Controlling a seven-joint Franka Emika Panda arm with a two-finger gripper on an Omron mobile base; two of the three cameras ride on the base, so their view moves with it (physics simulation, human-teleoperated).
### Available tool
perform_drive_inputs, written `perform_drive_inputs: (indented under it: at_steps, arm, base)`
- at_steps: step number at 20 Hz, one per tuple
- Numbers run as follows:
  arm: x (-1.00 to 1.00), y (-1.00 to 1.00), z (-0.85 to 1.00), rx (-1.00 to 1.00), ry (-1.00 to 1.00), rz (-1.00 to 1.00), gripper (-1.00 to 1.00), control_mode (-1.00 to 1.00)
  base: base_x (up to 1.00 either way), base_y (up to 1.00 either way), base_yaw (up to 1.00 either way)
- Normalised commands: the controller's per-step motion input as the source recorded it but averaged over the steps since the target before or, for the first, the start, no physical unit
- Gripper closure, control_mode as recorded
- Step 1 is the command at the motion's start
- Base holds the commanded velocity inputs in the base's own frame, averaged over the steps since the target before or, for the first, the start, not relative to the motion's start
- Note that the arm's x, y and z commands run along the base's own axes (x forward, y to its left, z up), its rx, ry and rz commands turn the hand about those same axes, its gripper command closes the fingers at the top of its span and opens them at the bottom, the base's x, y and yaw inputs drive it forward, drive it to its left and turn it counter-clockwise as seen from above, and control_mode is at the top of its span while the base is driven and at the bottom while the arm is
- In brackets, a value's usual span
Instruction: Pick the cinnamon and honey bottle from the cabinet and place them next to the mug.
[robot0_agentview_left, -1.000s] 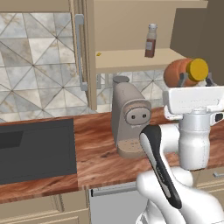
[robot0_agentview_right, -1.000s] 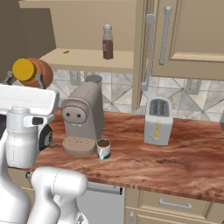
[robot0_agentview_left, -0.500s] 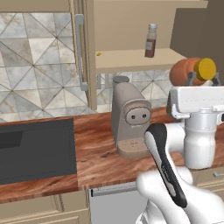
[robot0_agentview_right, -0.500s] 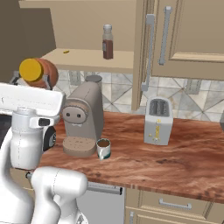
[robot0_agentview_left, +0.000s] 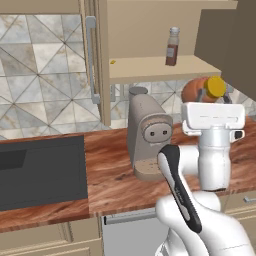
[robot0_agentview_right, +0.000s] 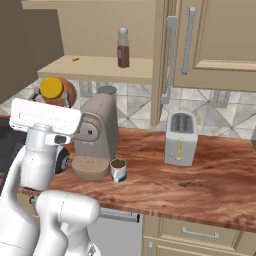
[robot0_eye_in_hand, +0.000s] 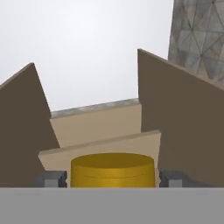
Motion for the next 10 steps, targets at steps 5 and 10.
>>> perform_drive_inputs:
  at_steps: [5,10]
  arm:
    - [-1.0,-0.32,-1.0,-0.02,0.25,0.0,1.0,-1.0]
    - [-1.0,-0.5,-0.87,0.0,0.08,0.0,1.0,-1.0]
  base:
    - [0.0,0.0,0.0]
    - [0.0,0.0,0.0]
